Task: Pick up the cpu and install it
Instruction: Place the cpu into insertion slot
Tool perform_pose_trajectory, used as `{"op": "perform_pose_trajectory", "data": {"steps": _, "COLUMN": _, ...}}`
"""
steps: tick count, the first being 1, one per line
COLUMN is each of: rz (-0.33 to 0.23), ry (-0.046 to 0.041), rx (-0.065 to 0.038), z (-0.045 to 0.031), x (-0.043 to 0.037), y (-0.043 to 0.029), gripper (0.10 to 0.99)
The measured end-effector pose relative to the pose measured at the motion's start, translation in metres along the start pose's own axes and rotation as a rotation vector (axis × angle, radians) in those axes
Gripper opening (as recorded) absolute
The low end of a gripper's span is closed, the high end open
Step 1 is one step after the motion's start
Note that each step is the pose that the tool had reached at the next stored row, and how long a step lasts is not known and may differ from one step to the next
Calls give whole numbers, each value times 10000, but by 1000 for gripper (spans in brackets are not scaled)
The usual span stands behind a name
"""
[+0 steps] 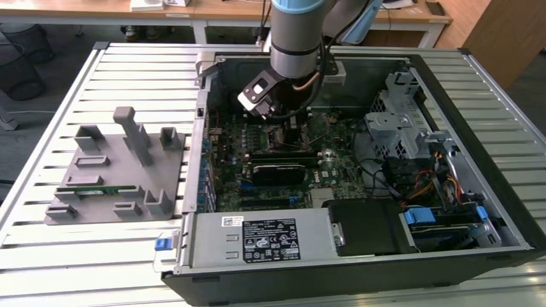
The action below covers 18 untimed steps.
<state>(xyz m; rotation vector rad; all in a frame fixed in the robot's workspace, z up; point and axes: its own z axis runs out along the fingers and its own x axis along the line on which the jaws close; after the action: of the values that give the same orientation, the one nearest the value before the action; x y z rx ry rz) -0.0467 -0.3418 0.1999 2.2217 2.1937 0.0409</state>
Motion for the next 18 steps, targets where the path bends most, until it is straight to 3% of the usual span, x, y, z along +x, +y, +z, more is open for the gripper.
{"op": "perform_pose_trajectory", "data": {"steps": 18, "rz": 0, "ry": -1, "rx": 0, "z": 53, "x": 13, "y": -6, "gripper": 537}}
